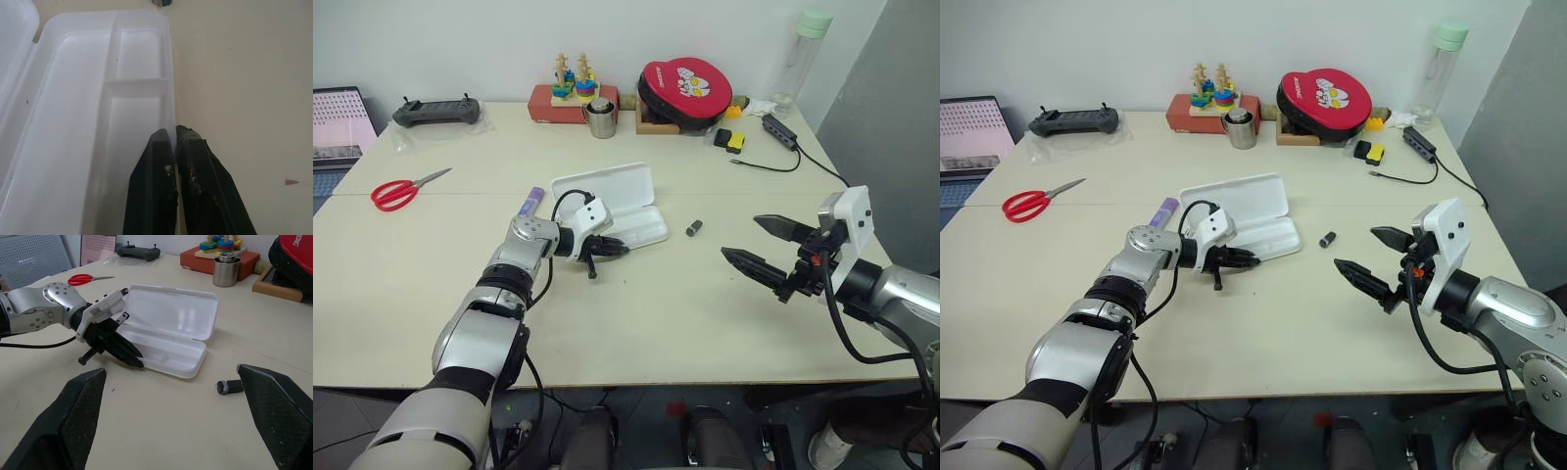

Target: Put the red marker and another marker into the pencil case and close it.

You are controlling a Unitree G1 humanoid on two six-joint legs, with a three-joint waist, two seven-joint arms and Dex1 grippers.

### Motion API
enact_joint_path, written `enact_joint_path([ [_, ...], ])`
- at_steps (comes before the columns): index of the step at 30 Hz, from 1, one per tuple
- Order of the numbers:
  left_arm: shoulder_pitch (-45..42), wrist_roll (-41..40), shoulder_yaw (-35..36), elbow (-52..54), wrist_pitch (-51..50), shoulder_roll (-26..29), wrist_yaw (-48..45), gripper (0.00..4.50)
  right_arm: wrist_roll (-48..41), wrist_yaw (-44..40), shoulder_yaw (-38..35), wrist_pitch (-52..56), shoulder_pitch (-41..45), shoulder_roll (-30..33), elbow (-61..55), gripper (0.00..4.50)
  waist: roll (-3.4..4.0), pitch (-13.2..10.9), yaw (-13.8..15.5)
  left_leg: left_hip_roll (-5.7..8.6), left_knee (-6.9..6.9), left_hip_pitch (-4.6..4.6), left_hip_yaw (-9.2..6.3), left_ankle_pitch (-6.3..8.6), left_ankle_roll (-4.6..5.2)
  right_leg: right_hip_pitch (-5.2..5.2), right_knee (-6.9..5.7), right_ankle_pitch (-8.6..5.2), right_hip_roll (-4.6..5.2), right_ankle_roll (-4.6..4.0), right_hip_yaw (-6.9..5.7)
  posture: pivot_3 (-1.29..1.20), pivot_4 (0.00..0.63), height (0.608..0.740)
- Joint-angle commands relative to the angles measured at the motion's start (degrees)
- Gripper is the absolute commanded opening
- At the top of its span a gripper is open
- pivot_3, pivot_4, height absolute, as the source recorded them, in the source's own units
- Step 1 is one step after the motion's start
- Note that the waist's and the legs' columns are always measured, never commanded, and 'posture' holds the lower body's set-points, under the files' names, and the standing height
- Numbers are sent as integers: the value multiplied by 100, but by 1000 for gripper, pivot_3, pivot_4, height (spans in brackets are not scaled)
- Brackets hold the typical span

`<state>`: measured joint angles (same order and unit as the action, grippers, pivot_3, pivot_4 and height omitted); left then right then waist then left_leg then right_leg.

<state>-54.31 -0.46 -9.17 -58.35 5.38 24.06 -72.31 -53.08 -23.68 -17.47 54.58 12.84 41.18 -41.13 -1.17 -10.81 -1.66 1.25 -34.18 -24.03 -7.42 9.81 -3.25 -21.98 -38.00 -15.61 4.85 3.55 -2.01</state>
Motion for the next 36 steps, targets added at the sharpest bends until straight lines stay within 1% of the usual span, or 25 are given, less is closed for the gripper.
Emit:
enact_joint_path([
  [1, 419, -438, 118, 1262, -354, 215, -672, 6, -141, -33, -167, -155, -8, 91, -165, 4500, 0, 0, 0, 0, 0, -1, 0, 0, 0, 0, 0, 0, 0, 0, 0, 0, 150, 740],
  [4, 996, -435, -65, 2239, -666, 437, -911, 6, -148, -53, -121, -175, 0, 116, -134, 4500, 0, 0, -22, -1, 1, 2, 2, 0, 0, -1, 0, 0, 0, -2, 4, 0, 150, 740],
  [9, 1735, -485, -234, 3499, -1216, 658, -1011, 6, -149, -107, -76, -201, 13, 163, -87, 4500, 1, 1, -2, -2, 1, 3, -1, 0, 0, 0, -4, 1, -1, -2, 3, 0, 150, 740],
  [12, 1967, -469, -275, 3860, -1425, 724, -927, 6, -137, -144, -56, -216, 38, 178, -49, 4500, 2, 1, 4, -2, -1, 13, -3, -1, 2, 12, -2, 2, 0, 0, 2, 0, 150, 740],
  [15, 2049, -383, -322, 3915, -1479, 745, -810, 6, -101, -190, -1, -235, 76, 186, -3, 4500, 2, 1, 9, -2, -1, 15, -7, -2, 4, 15, -1, 2, 0, 0, -2, 0, 150, 740],
  [17, 2059, -398, -338, 3927, -1572, 754, -772, 546, -86, -216, 35, -249, 105, 193, 24, 4500, 2, 1, 11, -2, -1, 15, -7, -2, 4, 15, -1, 2, 1, 0, -2, 0, 150, 740],
  [18, 2055, -381, -347, 3919, -1587, 769, -739, 553, -79, -230, 53, -255, 128, 197, 43, 4500, 2, 1, 12, -2, -1, 15, -7, -3, 4, 15, -1, 2, 1, 0, -2, 0, 150, 740],
  [20, 2048, -430, -295, 3954, -1595, 763, -674, 947, -72, -267, 74, -264, 175, 207, 87, 4500, 2, 1, 11, -2, -1, 14, -7, -3, 5, 15, 1, 2, 0, 0, -3, 0, 150, 740],
  [23, 2106, -710, -57, 4370, -1935, 809, -544, 1612, -53, -357, 133, -289, 249, 220, 166, 4500, 2, 1, 9, -2, 0, 13, -6, -3, 5, 15, 3, 2, 0, 0, -3, 0, 150, 740],
  [24, 2143, -837, 57, 4560, -2084, 816, -473, 1711, -43, -391, 169, -296, 280, 220, 197, 4500, 2, 1, 9, -2, 0, 12, -6, -3, 5, 14, 3, 2, 0, 0, -2, 0, 150, 740],
  [27, 2371, -1317, 496, 5318, -2787, 901, -186, 2372, 20, -516, 322, -330, 429, 219, 331, 4500, 2, 0, -4, -3, 0, 12, -6, -3, 5, 14, 4, 2, 1, 0, -1, 0, 150, 740],
  [29, 2628, -1606, 982, 5783, -3366, 1046, 203, 2691, 68, -601, 427, -371, 588, 217, 446, 4500, 3, 0, -25, -4, 1, 12, -7, -3, 5, 12, 4, 2, 1, 0, -1, 0, 150, 740],
  [31, 3080, -1828, 1561, 6162, -3859, 1268, 596, 3122, 103, -667, 515, -415, 763, 199, 560, 4500, 3, 0, -42, -5, 3, 15, -7, -3, 5, 12, 2, 2, 0, -1, 0, 0, 150, 740],
  [33, 3492, -1966, 1988, 6366, -4140, 1450, 888, 3359, 133, -715, 605, -468, 915, 167, 656, 4500, 5, 1, -60, -8, 10, 20, -4, -3, 5, 8, 2, 1, -2, -2, 5, 0, 150, 740],
  [34, 3695, -1976, 2171, 6407, -4209, 1549, 1028, 3687, 162, -743, 680, -496, 1019, 134, 710, 4500, 5, 1, -63, -8, 11, 21, -5, -3, 5, 8, 1, -1, -2, -5, 3, 0, 150, 740],
  [35, 3824, -1912, 2307, 6333, -4211, 1633, 1195, 3754, 190, -773, 758, -519, 1120, 98, 762, 4500, 5, 0, -55, -9, 13, 21, -4, -3, 5, 6, 1, -1, -3, -5, 4, 0, 150, 740],
  [36, 3896, -1831, 2404, 6187, -4166, 1708, 1368, 4063, 221, -805, 838, -539, 1222, 58, 816, 4500, 5, 0, -35, -9, 13, 21, -4, -3, 5, 5, 1, -1, -3, -6, 3, 0, 150, 740],
])
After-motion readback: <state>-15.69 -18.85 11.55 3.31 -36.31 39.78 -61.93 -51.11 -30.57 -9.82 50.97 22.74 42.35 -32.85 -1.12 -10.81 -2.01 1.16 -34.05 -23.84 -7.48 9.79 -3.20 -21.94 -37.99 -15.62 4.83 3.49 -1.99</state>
